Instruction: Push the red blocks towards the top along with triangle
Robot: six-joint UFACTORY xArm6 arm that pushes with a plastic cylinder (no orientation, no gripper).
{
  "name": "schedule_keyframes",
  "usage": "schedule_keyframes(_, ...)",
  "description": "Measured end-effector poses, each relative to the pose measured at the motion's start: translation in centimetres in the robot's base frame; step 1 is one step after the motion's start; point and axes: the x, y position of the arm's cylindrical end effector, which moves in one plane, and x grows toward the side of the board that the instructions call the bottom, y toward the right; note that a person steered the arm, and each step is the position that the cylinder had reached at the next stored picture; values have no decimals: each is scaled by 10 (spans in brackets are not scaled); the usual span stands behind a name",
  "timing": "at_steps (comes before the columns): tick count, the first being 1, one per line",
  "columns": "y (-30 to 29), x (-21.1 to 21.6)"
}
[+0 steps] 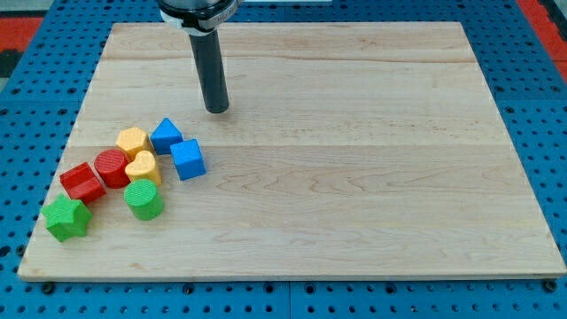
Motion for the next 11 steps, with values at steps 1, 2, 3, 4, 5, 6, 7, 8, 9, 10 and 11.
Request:
schedule_keyframes(1,0,-32)
schedule_keyframes(2,-1,-42)
schedule_keyframes(3,-87,-4)
schedule_keyframes(4,-183,16)
schedule_keyframes(5,-197,92)
schedule_keyframes(6,-195,157)
schedule_keyframes(7,-175,162)
schedule_keyframes(8,-137,147)
schedule_keyframes(9,-118,126)
schedule_keyframes(10,-83,108)
schedule_keyframes(11,-54,79)
